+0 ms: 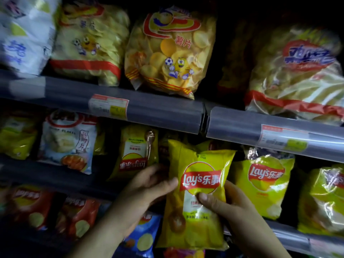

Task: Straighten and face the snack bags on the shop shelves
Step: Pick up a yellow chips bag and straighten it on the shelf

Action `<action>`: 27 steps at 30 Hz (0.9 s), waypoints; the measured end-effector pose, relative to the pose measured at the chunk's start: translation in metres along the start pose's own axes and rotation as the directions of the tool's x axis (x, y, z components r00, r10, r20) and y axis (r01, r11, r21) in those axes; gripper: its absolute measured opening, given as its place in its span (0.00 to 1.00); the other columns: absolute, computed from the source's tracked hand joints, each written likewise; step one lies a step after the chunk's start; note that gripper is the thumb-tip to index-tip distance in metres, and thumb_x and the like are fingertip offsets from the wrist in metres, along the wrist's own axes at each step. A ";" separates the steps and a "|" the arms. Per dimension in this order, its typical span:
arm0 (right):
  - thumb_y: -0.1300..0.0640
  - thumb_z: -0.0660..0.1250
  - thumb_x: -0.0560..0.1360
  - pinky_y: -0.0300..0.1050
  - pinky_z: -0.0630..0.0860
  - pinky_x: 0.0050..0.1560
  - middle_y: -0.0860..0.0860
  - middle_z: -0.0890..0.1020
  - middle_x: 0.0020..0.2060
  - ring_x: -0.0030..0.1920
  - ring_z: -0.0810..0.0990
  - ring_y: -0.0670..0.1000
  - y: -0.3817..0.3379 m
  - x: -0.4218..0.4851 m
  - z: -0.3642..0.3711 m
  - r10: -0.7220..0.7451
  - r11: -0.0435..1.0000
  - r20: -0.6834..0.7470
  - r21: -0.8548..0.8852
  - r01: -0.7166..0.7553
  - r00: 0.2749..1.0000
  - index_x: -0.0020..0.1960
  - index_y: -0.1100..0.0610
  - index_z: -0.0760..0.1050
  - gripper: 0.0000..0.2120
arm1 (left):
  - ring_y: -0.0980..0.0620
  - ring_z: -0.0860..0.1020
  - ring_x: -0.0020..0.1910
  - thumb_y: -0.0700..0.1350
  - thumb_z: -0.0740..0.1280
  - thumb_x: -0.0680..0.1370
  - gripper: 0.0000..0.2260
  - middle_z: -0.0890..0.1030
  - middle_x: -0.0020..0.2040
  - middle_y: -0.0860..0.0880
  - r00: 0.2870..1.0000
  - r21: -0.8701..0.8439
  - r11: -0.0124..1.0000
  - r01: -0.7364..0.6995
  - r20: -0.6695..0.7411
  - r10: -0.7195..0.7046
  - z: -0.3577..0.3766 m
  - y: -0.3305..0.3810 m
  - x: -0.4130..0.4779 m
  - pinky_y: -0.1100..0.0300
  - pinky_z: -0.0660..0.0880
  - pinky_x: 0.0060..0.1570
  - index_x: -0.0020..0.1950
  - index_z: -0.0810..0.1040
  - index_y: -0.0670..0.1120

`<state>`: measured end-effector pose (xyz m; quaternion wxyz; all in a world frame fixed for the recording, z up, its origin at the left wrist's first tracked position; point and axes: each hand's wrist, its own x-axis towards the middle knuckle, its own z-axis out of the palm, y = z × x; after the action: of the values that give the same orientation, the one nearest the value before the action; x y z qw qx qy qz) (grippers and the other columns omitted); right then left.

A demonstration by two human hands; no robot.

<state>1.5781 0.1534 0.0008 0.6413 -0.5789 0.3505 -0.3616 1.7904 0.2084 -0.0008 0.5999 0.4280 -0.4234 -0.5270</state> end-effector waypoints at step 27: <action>0.39 0.83 0.59 0.46 0.84 0.52 0.49 0.90 0.51 0.53 0.89 0.50 -0.003 -0.015 -0.003 -0.100 0.981 0.022 -0.163 0.102 0.995 0.57 0.49 0.82 0.31 | 0.43 0.85 0.45 0.51 0.75 0.69 0.20 0.87 0.47 0.40 0.940 -0.001 0.993 -0.118 -0.322 0.112 0.021 0.017 0.023 0.52 0.78 0.42 0.54 0.82 0.38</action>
<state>1.5685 0.1646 0.0039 0.5747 -0.6491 0.3451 -0.3595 1.7768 0.1858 0.0221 0.6950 0.4766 -0.3388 -0.4184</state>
